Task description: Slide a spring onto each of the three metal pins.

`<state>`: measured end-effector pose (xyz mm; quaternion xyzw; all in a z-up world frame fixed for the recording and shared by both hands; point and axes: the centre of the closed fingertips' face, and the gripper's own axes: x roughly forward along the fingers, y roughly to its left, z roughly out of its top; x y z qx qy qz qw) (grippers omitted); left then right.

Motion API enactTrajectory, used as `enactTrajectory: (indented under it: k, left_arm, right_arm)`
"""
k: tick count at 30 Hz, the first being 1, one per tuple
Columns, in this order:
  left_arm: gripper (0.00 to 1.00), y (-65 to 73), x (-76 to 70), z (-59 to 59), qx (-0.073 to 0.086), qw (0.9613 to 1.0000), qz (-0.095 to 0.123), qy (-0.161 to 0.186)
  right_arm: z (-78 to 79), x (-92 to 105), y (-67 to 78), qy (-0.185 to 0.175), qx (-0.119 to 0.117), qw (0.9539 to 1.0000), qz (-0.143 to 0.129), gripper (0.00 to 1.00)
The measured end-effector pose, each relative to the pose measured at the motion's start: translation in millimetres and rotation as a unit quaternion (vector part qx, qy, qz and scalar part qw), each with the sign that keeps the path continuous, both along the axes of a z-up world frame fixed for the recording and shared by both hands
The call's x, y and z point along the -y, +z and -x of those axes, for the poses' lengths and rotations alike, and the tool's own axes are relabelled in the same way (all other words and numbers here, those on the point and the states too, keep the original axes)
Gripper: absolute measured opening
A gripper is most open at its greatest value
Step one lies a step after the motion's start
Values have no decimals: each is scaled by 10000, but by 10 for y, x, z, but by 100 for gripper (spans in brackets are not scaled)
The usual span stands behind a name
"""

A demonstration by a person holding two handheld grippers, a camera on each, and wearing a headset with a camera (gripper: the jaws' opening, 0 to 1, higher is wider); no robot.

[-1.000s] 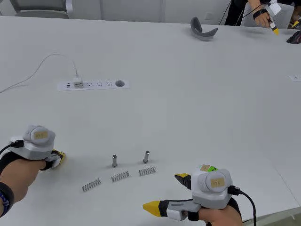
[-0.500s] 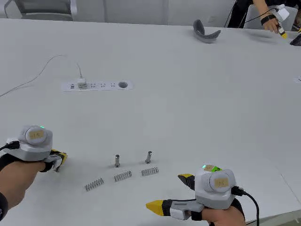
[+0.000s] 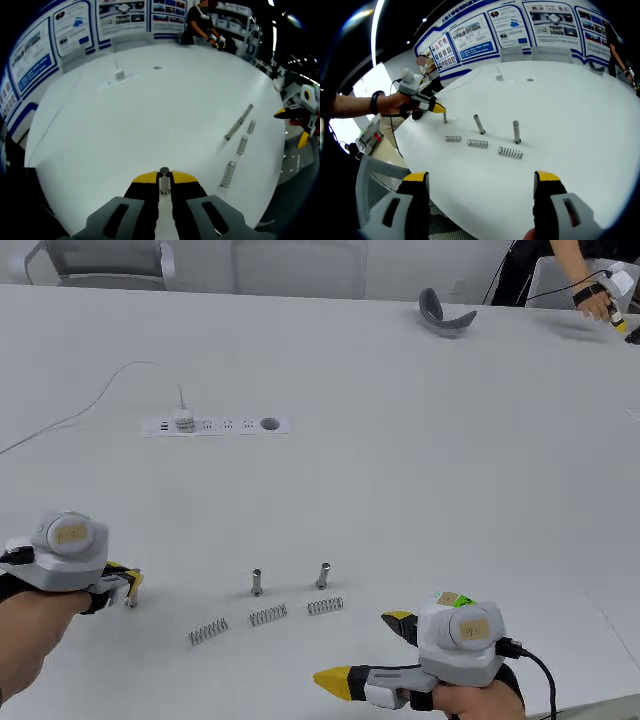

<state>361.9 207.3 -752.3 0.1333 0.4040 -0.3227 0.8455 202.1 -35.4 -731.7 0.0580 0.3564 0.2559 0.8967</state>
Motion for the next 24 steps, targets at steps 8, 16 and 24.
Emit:
enactTrajectory:
  k: [8, 16, 24]
  left_arm:
    - [7, -10, -28, 72, 58, 9999, -84, -97]
    - [7, -7, 3, 104, 73, 9998, -90, -145]
    - [7, 38, 148, 115, 99, 9997, -18, -231]
  right_arm:
    - [23, -17, 4, 14, -1, 10000, 3, 87]
    - [41, -12, 19, -3, 8, 10000, 3, 87]
    - [57, -21, 16, 12, 2, 10000, 15, 87]
